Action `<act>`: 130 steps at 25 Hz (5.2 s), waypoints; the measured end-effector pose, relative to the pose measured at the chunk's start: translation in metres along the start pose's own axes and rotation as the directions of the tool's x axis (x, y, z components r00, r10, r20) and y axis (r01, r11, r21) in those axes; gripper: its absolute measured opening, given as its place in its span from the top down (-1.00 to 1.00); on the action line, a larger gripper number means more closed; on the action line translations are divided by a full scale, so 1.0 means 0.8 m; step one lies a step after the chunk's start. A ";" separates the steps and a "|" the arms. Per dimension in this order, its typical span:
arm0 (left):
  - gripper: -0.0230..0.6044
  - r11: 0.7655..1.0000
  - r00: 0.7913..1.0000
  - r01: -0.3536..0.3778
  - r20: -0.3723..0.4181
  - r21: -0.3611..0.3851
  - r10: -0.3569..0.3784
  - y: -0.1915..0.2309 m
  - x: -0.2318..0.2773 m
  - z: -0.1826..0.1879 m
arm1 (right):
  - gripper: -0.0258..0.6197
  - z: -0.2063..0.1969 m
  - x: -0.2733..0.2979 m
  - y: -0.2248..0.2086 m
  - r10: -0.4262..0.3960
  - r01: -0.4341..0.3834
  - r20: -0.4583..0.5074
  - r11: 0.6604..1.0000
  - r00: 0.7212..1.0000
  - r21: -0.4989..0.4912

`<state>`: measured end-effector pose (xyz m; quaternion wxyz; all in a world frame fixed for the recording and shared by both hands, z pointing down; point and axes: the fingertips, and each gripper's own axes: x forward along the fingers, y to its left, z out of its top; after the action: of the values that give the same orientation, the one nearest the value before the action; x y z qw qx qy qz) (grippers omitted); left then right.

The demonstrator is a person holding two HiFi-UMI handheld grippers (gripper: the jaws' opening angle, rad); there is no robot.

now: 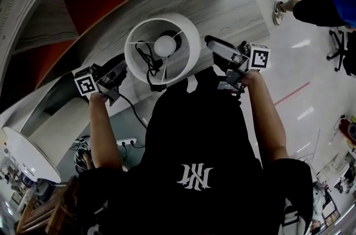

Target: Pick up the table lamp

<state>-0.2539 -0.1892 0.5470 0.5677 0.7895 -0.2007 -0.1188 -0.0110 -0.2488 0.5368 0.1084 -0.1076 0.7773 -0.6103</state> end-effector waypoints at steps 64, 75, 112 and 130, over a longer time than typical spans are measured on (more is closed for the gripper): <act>0.47 0.937 0.956 0.289 0.011 -0.194 -0.293 -0.024 0.026 -0.014 | 0.44 -0.037 0.020 0.006 0.136 -0.133 -0.036 0.987 0.990 0.093; 0.46 0.953 0.966 0.255 -0.002 -0.166 -0.259 -0.023 0.028 -0.012 | 0.44 -0.036 0.021 0.010 0.092 -0.090 -0.048 0.995 0.995 0.045; 0.43 0.970 0.974 0.207 0.069 0.126 -0.217 -0.201 0.047 0.016 | 0.44 0.025 -0.001 0.174 0.193 -0.213 -0.119 0.960 0.974 -0.182; 0.41 0.964 0.977 0.149 0.118 0.221 -0.178 -0.280 0.047 0.045 | 0.43 0.044 -0.002 0.253 0.202 -0.234 -0.137 0.929 0.970 -0.286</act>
<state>-0.1946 -0.1753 0.3255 0.4541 0.8490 -0.1847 -0.1972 -0.0062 -0.2342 0.3321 0.1171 -0.0034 0.8727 -0.4740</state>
